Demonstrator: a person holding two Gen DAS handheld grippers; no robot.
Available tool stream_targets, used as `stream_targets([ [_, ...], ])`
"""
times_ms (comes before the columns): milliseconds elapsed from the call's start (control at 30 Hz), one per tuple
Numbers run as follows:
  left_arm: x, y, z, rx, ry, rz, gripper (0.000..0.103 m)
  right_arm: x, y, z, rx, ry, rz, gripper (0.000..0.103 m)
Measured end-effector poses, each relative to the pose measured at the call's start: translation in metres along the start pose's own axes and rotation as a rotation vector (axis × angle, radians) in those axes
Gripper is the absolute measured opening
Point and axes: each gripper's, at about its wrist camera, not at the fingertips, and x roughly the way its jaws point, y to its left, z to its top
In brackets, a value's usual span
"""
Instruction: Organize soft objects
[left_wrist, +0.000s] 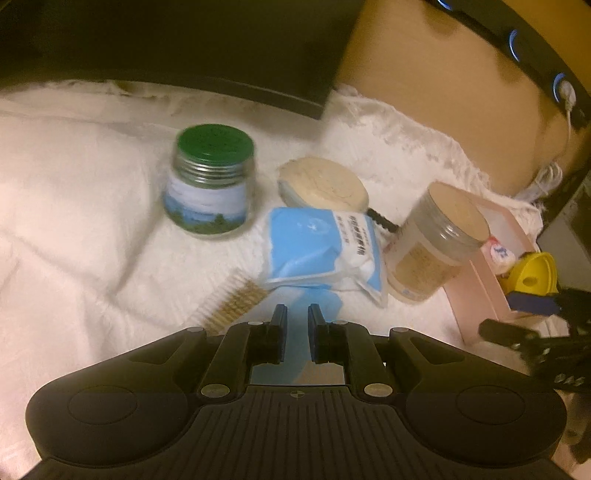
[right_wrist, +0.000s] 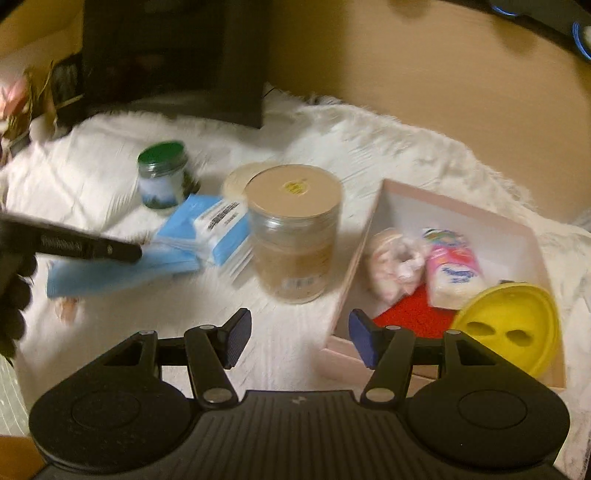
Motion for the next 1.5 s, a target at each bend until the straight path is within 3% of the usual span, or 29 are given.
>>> stream_targets([
  [300,-0.050,0.067,-0.014,-0.200,-0.116,0.174,0.013,0.014,0.022,-0.001,-0.073,-0.043,-0.060,0.065],
  [400,-0.060,0.081,-0.023,-0.232,-0.117,0.200,0.013,0.012,0.030,-0.002,-0.104,-0.117,-0.124,0.065],
  [500,-0.064,0.084,-0.026,-0.229,-0.112,0.150,0.013,0.007,0.039,-0.001,-0.134,-0.175,-0.152,0.065],
  [667,-0.062,0.055,-0.019,-0.093,-0.118,0.032,0.013,0.000,0.054,0.000,-0.171,-0.167,-0.013,0.065],
  [767,-0.051,0.037,-0.014,-0.024,-0.101,0.044,0.013,0.006,0.065,-0.001,-0.182,-0.103,0.081,0.065],
  [867,-0.034,0.038,-0.010,-0.088,-0.063,0.096,0.013,0.011,0.076,-0.005,-0.184,-0.052,0.144,0.065],
  [933,-0.027,0.040,-0.015,-0.125,-0.027,0.094,0.013,0.013,0.080,-0.005,-0.180,-0.040,0.158,0.065],
  [1100,-0.016,0.022,-0.040,-0.060,0.065,-0.073,0.016,0.018,0.075,0.010,-0.114,-0.046,0.180,0.065],
  [1267,-0.012,0.011,-0.061,-0.059,0.125,-0.138,0.017,0.046,0.078,0.035,-0.016,0.005,0.231,0.065],
  [1400,-0.033,0.016,-0.068,-0.021,0.119,-0.129,0.017,0.077,0.096,0.035,-0.058,0.082,0.230,0.065],
  [1500,-0.058,0.031,-0.066,-0.032,0.042,-0.042,0.017,0.078,0.102,0.022,-0.121,0.088,0.187,0.065],
])
